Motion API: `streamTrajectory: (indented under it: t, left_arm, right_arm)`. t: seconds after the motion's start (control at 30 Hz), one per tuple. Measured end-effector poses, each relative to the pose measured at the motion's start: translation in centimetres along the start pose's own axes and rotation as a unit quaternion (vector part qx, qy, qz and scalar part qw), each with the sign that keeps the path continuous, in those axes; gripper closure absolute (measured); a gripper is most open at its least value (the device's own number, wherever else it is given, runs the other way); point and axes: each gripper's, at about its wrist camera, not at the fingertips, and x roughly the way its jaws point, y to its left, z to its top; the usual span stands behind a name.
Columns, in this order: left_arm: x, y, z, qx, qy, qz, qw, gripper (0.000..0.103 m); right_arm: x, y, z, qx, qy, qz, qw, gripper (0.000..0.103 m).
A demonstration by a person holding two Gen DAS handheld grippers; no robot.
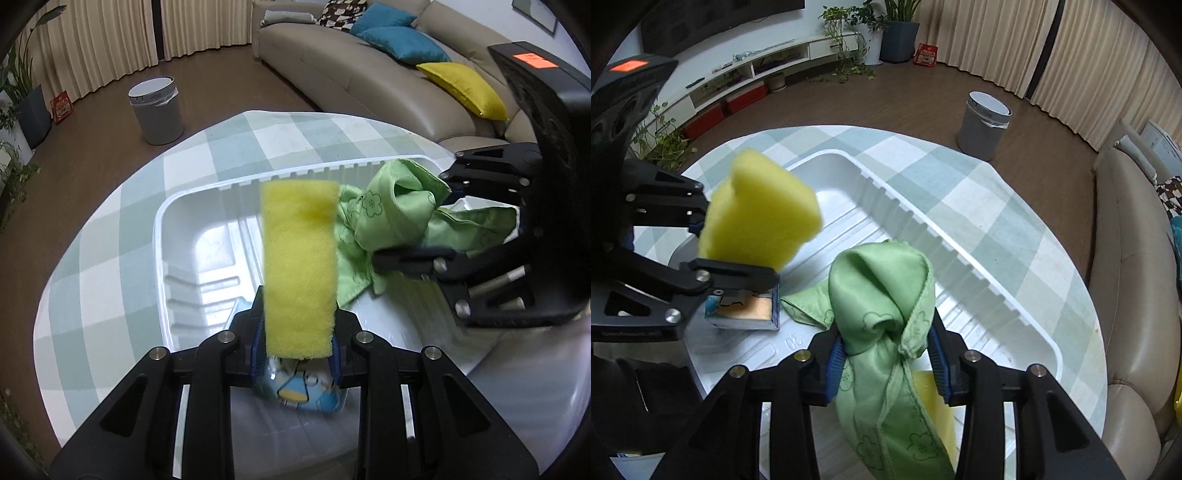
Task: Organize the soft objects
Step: 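Release the yellow sponge into the tray while the right tool releases the green cloth, then move both tools back toward the pile of soft items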
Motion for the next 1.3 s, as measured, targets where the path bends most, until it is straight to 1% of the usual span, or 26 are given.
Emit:
streamTrajectory:
  t: [0.03,0.07,0.1,0.13,0.27,0.33,0.37,0.47,0.5,0.53,0.57,0.63,0.67,0.73,0.77,0.83,0.87,0.93,1.0,1.07,1.17,1.2,1.23,1.3]
  left_arm:
    - [0.1,-0.1,0.1,0.003,0.003,0.001,1.0,0.067]
    - [0.3,-0.3,0.2,0.004,0.006,0.004,1.0,0.06]
    - [0.4,-0.3,0.2,0.005,0.009,0.008,0.9999,0.04]
    - [0.7,-0.4,0.2,0.005,0.014,0.013,0.9998,0.03]
    - [1.1,-0.3,-0.2,0.001,0.018,0.017,0.9997,0.031]
    - [0.7,-0.1,-0.4,-0.006,0.013,0.016,0.9998,0.031]
    - [0.3,0.0,-0.4,-0.008,0.008,0.014,0.9998,0.03]
    - [-1.2,0.3,-0.5,-0.015,-0.007,0.013,0.9998,0.03]
    - [-2.0,0.4,-0.6,-0.018,-0.016,0.012,0.9996,0.03]
    - [-2.6,0.5,-0.5,-0.021,-0.023,0.013,0.9995,0.03]
    - [-3.5,0.6,-0.6,-0.026,-0.036,0.011,0.999,0.03]
    - [-5.5,1.1,-0.9,-0.038,-0.059,0.005,0.9975,0.023]
    - [-6.5,1.3,-1.3,-0.042,-0.071,0.001,0.9966,0.02]
    - [-8.4,1.7,-2.2,-0.048,-0.091,-0.008,0.9947,0.002]
    - [-9.2,2.0,-2.8,-0.055,-0.098,-0.01,0.9936,0.0]
    - [-10.8,2.6,-4.5,-0.073,-0.11,-0.008,0.9912,0.0]
    - [-11.3,2.7,-5.1,-0.078,-0.113,-0.002,0.9906,0.0]
    - [-13.1,2.7,-7.1,-0.083,-0.132,0.014,0.9876,0.0]
    - [-15.4,2.3,-9.7,-0.083,-0.163,0.03,0.9828,0.0]
    - [-17.1,1.6,-12.1,-0.074,-0.188,0.036,0.9788,0.0]
    - [-20.0,0.1,-16.3,-0.063,-0.229,0.047,0.9702,0.0]
    - [-20.6,-0.2,-17.3,-0.064,-0.235,0.046,0.9687,0.0]
    - [-21.4,-0.7,-19.0,-0.068,-0.243,0.043,0.9666,0.0]
    - [-22.3,-1.5,-21.4,-0.073,-0.248,0.041,0.9652,0.0]
  right_arm:
    - [-0.1,-0.1,-0.1,0.003,0.0,0.002,1.0,0.054]
    - [-0.2,-0.2,-0.1,0.007,0.0,0.003,1.0,0.045]
    - [-0.4,-0.4,-0.2,0.013,-0.003,0.005,1.0,0.039]
    - [-0.7,-0.6,-0.2,0.017,-0.009,0.003,1.0,0.031]
    - [-1.8,-0.9,-0.2,0.02,-0.025,-0.001,0.999,0.025]
    - [-2.5,-0.9,-0.2,0.02,-0.032,0.002,0.999,0.024]
    - [-2.8,-0.9,-0.2,0.021,-0.035,0.002,0.999,0.021]
    - [-4.3,-1.0,-0.3,0.026,-0.054,0.008,0.998,0.016]
    - [-4.7,-1.0,-0.3,0.029,-0.059,0.007,0.998,0.014]
    - [-5.3,-1.1,-0.4,0.031,-0.065,0.004,0.997,0.008]
    - [-6.0,-1.2,-0.4,0.034,-0.072,0.005,0.997,0.007]
    - [-7.2,-1.5,-0.6,0.039,-0.081,0.006,0.996,0.006]
    - [-8.2,-1.7,-0.9,0.045,-0.09,0.002,0.995,0.003]
    - [-9.9,-2.3,-1.5,0.058,-0.105,-0.001,0.993,0.0]
    - [-10.9,-2.7,-2.0,0.067,-0.113,-0.004,0.991,0.0]
    - [-12.6,-3.5,-2.9,0.084,-0.129,-0.014,0.988,0.0]
    - [-13.8,-4.0,-3.6,0.097,-0.14,-0.022,0.985,0.0]
    - [-15.8,-5.0,-5.0,0.123,-0.16,-0.041,0.979,0.0]
    - [-18.2,-5.7,-6.9,0.153,-0.183,-0.062,0.969,0.0]
    - [-20.8,-5.9,-9.5,0.18,-0.212,-0.079,0.957,0.0]
    - [-23.7,-4.8,-12.9,0.197,-0.238,-0.112,0.944,0.0]
    - [-24.6,-4.1,-14.4,0.206,-0.24,-0.123,0.941,0.0]
    - [-24.9,-3.5,-15.2,0.21,-0.239,-0.129,0.939,0.0]
    - [-26.1,-1.4,-17.8,0.222,-0.248,-0.131,0.934,0.0]
